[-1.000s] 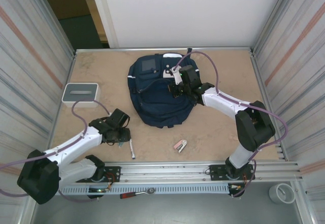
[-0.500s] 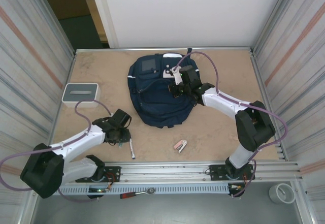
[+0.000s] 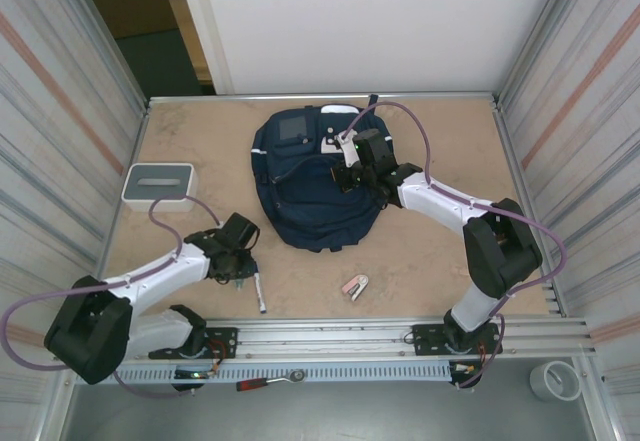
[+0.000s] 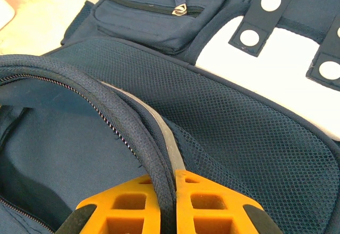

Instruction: Pack the student bag

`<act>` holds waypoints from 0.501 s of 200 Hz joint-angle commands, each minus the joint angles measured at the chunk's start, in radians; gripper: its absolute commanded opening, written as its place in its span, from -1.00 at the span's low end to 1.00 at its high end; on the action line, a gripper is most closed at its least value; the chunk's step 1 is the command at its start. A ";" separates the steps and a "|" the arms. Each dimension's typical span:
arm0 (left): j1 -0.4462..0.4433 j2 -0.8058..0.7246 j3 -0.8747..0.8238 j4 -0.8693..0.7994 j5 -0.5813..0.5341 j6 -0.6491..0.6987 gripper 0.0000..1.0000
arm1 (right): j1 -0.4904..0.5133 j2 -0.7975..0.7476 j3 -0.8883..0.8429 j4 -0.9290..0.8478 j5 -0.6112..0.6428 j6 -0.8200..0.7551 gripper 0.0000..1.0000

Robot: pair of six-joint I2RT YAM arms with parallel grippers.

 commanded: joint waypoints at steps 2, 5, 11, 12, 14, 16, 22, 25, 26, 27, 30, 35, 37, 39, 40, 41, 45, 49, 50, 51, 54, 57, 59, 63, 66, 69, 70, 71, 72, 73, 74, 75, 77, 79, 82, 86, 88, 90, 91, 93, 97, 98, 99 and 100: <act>0.006 -0.097 -0.023 0.013 -0.066 -0.023 -0.50 | -0.006 -0.004 -0.010 0.009 0.006 0.027 -1.00; 0.006 -0.113 -0.024 0.013 -0.071 -0.022 -0.51 | -0.007 -0.004 -0.010 0.009 0.006 0.029 -1.00; 0.007 -0.141 -0.022 0.009 -0.086 -0.018 -0.53 | -0.007 -0.005 -0.009 0.009 0.003 0.030 -1.00; 0.008 -0.146 -0.022 0.008 -0.089 -0.017 -0.53 | -0.007 -0.004 -0.007 0.009 0.004 0.030 -1.00; 0.008 -0.155 -0.020 0.007 -0.092 -0.014 -0.53 | -0.006 -0.005 -0.007 0.008 0.003 0.031 -1.00; 0.007 -0.163 -0.017 0.005 -0.096 -0.011 -0.54 | -0.006 -0.005 -0.005 0.008 0.001 0.033 -1.00; 0.008 -0.185 -0.003 0.002 -0.103 -0.001 -0.54 | -0.008 -0.005 -0.002 0.005 -0.004 0.037 -1.00; 0.007 -0.196 0.005 0.001 -0.103 0.003 -0.55 | -0.008 -0.005 0.000 0.003 -0.006 0.040 -1.00; 0.007 -0.199 0.008 0.001 -0.103 0.006 -0.55 | -0.008 -0.006 0.000 0.002 -0.006 0.041 -1.00; 0.007 -0.201 0.011 0.001 -0.103 0.008 -0.55 | -0.008 -0.006 0.001 0.002 -0.007 0.043 -1.00; 0.006 -0.209 0.020 0.001 -0.100 0.013 -0.55 | -0.009 -0.006 0.004 0.000 -0.009 0.046 -1.00; 0.006 -0.220 0.034 0.007 -0.094 0.020 -0.55 | -0.010 -0.007 0.009 -0.004 -0.012 0.053 -1.00; 0.006 -0.224 0.041 0.011 -0.091 0.024 -0.55 | -0.011 -0.007 0.011 -0.005 -0.013 0.056 -1.00; 0.004 -0.226 0.046 0.016 -0.088 0.026 -0.55 | -0.011 -0.008 0.012 -0.007 -0.016 0.059 -1.00; 0.004 -0.227 0.049 0.019 -0.086 0.028 -0.55 | -0.012 -0.008 0.012 -0.008 -0.017 0.060 -1.00; 0.004 -0.229 0.051 0.022 -0.084 0.030 -0.55 | -0.012 -0.009 0.013 -0.009 -0.019 0.062 -1.00; 0.000 -0.232 0.061 0.036 -0.076 0.038 -0.56 | -0.015 -0.010 0.019 -0.013 -0.022 0.069 -1.00; -0.005 -0.232 0.070 0.055 -0.068 0.047 -0.56 | -0.017 -0.011 0.025 -0.017 -0.027 0.076 -1.00; -0.005 -0.233 0.071 0.059 -0.065 0.049 -0.56 | -0.017 -0.011 0.026 -0.019 -0.028 0.078 -1.00; -0.006 -0.232 0.074 0.060 -0.063 0.049 -0.56 | -0.018 -0.010 0.027 -0.020 -0.030 0.080 -1.00; -0.010 -0.229 0.083 0.073 -0.058 0.051 -0.56 | -0.020 -0.013 0.030 -0.025 -0.035 0.085 -1.00; -0.014 -0.226 0.091 0.082 -0.054 0.052 -0.56 | -0.023 -0.013 0.035 -0.029 -0.042 0.090 -1.00; -0.016 -0.224 0.098 0.087 -0.050 0.054 -0.56 | -0.025 -0.013 0.039 -0.033 -0.049 0.092 -1.00; -0.023 -0.217 0.111 0.103 -0.044 0.057 -0.56 | -0.029 -0.013 0.048 -0.042 -0.060 0.099 -1.00; -0.029 -0.212 0.120 0.115 -0.038 0.058 -0.56 | -0.033 -0.011 0.057 -0.049 -0.070 0.103 -1.00; -0.035 -0.203 0.128 0.128 -0.035 0.061 -0.56 | -0.037 -0.010 0.064 -0.056 -0.079 0.109 -1.00; -0.038 -0.201 0.132 0.133 -0.034 0.061 -0.57 | -0.038 -0.009 0.065 -0.058 -0.082 0.111 -1.00; -0.041 -0.199 0.135 0.138 -0.033 0.063 -0.57 | -0.039 -0.009 0.069 -0.061 -0.084 0.113 -1.00; -0.044 -0.196 0.138 0.142 -0.032 0.064 -0.57 | -0.041 -0.010 0.072 -0.064 -0.087 0.115 -1.00; -0.046 -0.195 0.142 0.146 -0.031 0.063 -0.57 | -0.042 -0.009 0.075 -0.065 -0.090 0.116 -1.00; -0.049 -0.191 0.146 0.151 -0.030 0.064 -0.57 | -0.043 -0.009 0.079 -0.068 -0.093 0.118 -1.00; -0.052 -0.189 0.149 0.155 -0.030 0.064 -0.57 | -0.044 -0.008 0.081 -0.070 -0.095 0.120 -1.00; -0.057 -0.181 0.155 0.165 -0.029 0.066 -0.57 | -0.046 -0.007 0.087 -0.075 -0.101 0.123 -1.00; -0.063 -0.174 0.161 0.173 -0.027 0.067 -0.57 | -0.049 -0.006 0.093 -0.079 -0.106 0.127 -1.00; -0.072 -0.163 0.172 0.189 -0.025 0.067 -0.57 | -0.053 -0.004 0.102 -0.085 -0.114 0.133 -1.00; -0.083 -0.147 0.184 0.211 -0.022 0.070 -0.57 | -0.057 0.000 0.114 -0.093 -0.126 0.140 -1.00; -0.090 -0.139 0.189 0.222 -0.019 0.070 -0.57 | -0.059 0.001 0.120 -0.097 -0.133 0.143 -1.00; -0.095 -0.130 0.195 0.233 -0.016 0.071 -0.57 | -0.062 0.002 0.127 -0.100 -0.139 0.147 -1.00; -0.096 -0.126 0.200 0.236 -0.014 0.071 -0.57 | -0.062 0.003 0.130 -0.103 -0.142 0.149 -1.00; -0.102 -0.114 0.206 0.248 -0.011 0.071 -0.57 | -0.065 0.004 0.137 -0.108 -0.149 0.154 -1.00; -0.111 -0.095 0.221 0.269 -0.006 0.071 -0.57 | -0.070 0.009 0.153 -0.118 -0.163 0.163 -1.00; -0.115 -0.090 0.226 0.275 -0.004 0.071 -0.57 | -0.071 0.010 0.156 -0.119 -0.166 0.164 -1.00; -0.116 -0.088 0.229 0.280 -0.002 0.071 -0.57 | -0.072 0.011 0.160 -0.120 -0.169 0.167 -1.00; -0.119 -0.081 0.233 0.285 0.000 0.070 -0.57 | -0.073 0.013 0.164 -0.124 -0.173 0.169 -1.00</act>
